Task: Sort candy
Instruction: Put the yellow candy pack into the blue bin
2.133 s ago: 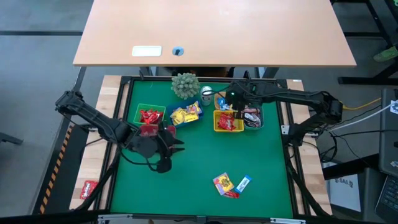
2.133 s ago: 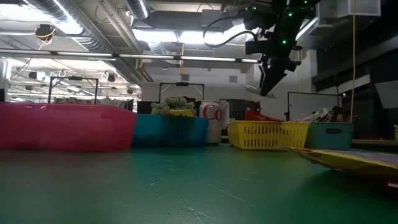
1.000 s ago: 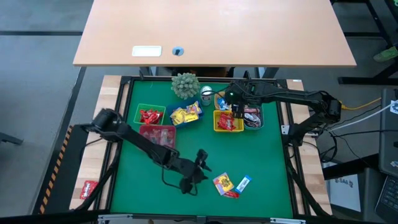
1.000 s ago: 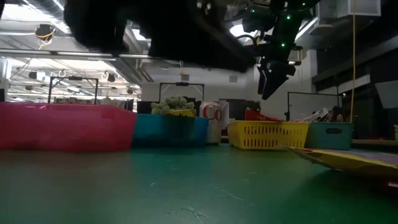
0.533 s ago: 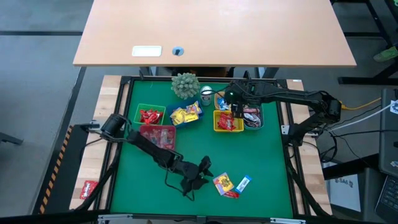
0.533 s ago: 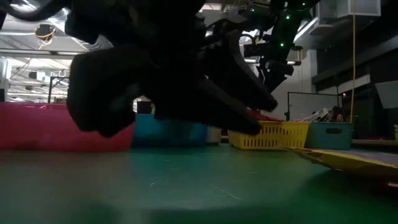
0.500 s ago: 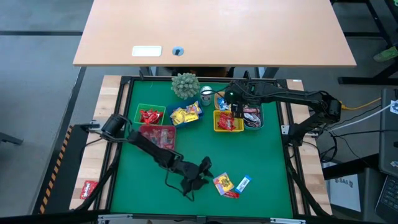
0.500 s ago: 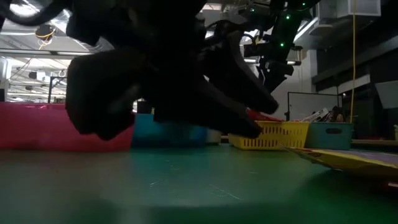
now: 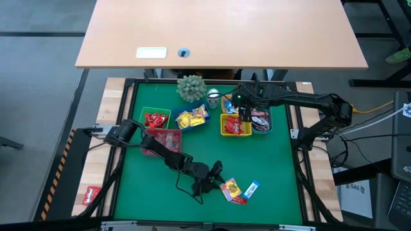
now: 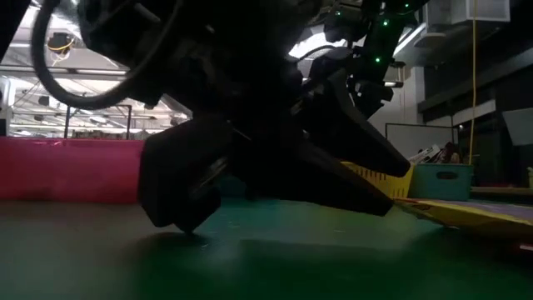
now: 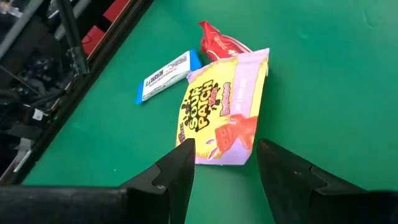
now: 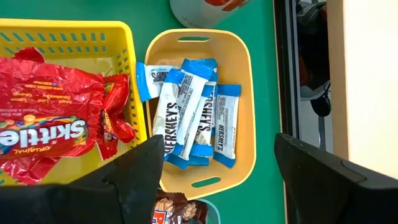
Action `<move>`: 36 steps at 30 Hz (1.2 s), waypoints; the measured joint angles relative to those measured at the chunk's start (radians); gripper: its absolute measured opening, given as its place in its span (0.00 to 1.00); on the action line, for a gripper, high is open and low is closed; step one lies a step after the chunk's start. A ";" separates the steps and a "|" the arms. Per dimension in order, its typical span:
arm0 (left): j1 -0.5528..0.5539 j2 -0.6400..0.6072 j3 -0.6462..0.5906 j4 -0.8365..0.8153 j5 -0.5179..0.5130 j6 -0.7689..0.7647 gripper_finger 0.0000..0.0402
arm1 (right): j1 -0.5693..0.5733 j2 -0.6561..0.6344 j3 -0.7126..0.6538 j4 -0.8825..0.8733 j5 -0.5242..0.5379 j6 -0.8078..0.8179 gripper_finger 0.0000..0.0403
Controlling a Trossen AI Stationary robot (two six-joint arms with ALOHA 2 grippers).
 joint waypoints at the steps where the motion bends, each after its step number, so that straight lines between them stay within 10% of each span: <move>1: 0.006 0.000 0.000 0.000 0.013 0.001 0.40 | 0.000 0.000 0.000 0.000 0.000 0.000 0.75; 13: 0.030 0.001 0.000 0.008 0.112 -0.001 0.40 | 0.002 0.000 0.000 -0.006 -0.019 0.045 0.75; 22: 0.001 0.001 0.000 0.008 0.097 -0.007 0.40 | 0.035 0.000 0.000 -0.123 -0.420 0.295 0.75; 36: -0.013 0.001 0.000 0.008 0.030 -0.035 0.40 | 0.565 -0.005 -0.011 -0.089 -0.491 0.513 0.75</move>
